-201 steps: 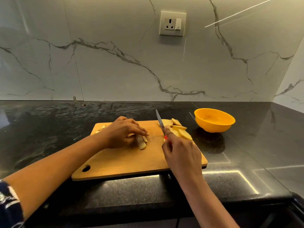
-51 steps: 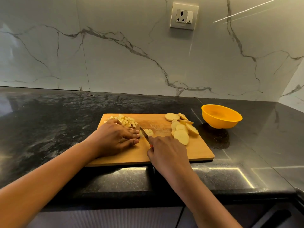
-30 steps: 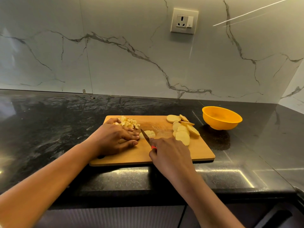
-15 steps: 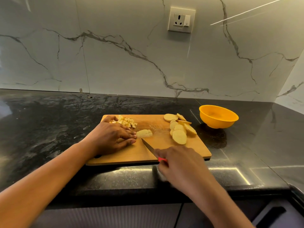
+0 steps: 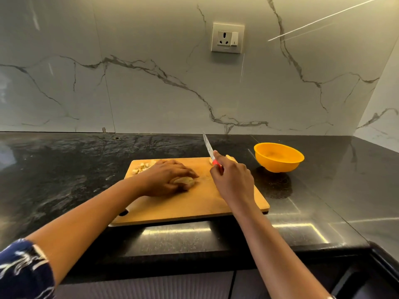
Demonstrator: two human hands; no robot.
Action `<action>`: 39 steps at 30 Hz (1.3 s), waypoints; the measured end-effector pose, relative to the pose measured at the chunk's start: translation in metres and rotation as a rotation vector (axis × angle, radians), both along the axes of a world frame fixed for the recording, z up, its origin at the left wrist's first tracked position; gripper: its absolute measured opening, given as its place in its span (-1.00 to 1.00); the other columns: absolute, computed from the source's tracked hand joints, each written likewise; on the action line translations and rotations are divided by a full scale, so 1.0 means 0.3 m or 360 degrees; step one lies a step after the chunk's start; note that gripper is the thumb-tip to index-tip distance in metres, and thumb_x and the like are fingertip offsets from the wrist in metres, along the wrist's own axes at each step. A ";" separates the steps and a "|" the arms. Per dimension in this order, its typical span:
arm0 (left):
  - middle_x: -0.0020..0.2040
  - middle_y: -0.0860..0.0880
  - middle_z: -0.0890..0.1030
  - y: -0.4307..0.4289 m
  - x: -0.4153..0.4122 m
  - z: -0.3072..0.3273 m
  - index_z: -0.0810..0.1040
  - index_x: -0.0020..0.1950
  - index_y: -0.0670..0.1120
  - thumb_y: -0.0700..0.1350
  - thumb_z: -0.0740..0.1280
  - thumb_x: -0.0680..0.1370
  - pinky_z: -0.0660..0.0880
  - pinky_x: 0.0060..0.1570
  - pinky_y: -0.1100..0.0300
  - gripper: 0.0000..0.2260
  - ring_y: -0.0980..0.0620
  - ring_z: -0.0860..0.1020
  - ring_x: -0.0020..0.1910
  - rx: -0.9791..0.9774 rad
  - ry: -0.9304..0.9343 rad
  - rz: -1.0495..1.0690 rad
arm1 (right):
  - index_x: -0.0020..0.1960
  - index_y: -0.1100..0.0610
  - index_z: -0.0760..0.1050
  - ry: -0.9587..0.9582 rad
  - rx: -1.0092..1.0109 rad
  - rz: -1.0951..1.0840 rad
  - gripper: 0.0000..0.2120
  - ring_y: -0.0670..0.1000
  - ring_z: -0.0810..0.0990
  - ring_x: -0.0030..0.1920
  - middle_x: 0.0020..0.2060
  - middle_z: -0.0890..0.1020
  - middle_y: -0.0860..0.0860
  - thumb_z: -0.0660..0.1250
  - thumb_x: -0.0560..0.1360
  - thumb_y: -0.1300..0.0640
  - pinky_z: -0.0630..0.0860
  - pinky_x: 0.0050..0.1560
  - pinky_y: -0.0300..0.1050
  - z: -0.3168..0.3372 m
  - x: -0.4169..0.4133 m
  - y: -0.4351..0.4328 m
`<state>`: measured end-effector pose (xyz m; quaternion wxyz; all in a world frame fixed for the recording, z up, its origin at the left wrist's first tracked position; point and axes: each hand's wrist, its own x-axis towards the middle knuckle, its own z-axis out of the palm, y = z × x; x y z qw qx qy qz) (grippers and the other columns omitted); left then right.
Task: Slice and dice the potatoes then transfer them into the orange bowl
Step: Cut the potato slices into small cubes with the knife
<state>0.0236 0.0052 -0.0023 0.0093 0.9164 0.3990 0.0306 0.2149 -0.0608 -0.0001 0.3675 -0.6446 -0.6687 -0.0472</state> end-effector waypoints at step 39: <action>0.02 0.01 0.62 0.064 -0.166 -0.017 0.59 0.12 -0.01 -0.13 0.35 0.53 0.34 -0.10 0.19 -0.82 0.00 0.53 -0.04 0.0615 -0.0088 -0.0138 | 0.45 -0.04 0.32 -0.0051 -0.0056 0.0109 -0.58 -0.07 0.59 -0.03 0.09 0.65 -0.03 0.21 0.60 0.02 0.53 -0.08 -0.18 -0.041 0.009 0.002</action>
